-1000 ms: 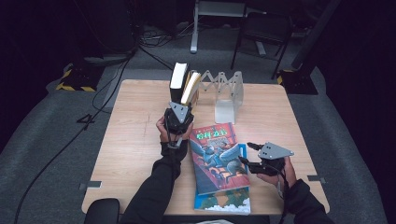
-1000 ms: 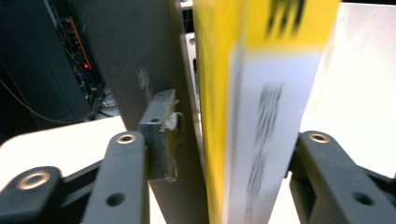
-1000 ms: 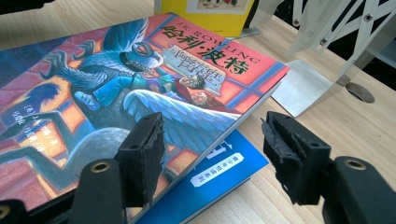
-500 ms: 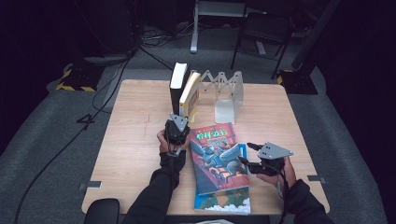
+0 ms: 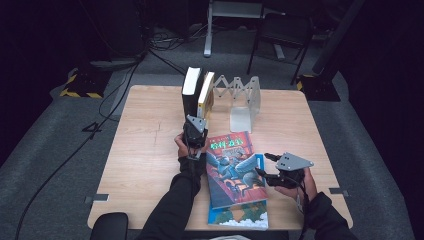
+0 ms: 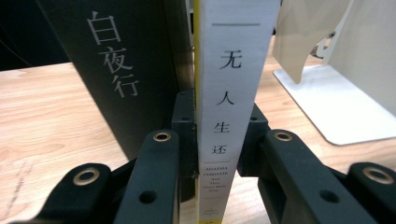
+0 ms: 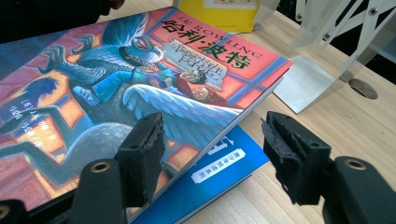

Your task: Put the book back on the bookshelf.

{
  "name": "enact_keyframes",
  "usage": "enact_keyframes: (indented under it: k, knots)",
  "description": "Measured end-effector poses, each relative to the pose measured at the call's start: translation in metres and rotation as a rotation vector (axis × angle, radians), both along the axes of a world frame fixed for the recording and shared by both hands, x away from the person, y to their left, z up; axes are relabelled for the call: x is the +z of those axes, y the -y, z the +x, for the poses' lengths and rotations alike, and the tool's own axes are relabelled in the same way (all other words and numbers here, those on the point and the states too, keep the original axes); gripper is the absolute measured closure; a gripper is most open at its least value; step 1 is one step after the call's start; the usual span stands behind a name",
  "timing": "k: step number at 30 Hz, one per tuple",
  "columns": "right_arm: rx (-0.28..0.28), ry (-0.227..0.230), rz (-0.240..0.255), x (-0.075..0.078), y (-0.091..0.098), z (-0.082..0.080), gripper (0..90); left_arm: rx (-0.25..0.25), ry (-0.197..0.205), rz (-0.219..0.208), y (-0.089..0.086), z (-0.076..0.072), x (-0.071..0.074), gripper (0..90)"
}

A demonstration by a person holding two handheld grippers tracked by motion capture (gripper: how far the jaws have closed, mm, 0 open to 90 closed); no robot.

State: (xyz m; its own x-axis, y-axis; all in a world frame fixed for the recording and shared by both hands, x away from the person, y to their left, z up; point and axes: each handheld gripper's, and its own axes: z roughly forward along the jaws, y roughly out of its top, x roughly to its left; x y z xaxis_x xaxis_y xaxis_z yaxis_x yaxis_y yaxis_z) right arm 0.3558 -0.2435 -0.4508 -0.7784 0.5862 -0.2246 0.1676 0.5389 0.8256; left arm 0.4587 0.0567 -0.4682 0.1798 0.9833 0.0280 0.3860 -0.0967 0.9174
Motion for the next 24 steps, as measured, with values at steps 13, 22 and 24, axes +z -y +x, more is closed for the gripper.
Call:
enact_keyframes:
  k: [13,22,24]
  knots:
    - [0.006,0.002,-0.01,0.0,0.0,0.0,38.2,-0.098,-0.01,-0.049,-0.008,-0.012,-0.007,56.7]
    - [0.007,0.004,-0.008,0.001,0.0,-0.001,38.1,-0.194,0.011,-0.073,-0.02,-0.032,-0.006,62.0]
    - [0.005,0.005,-0.009,0.001,0.0,-0.001,38.1,-0.206,0.013,-0.08,-0.023,-0.035,-0.006,65.2]
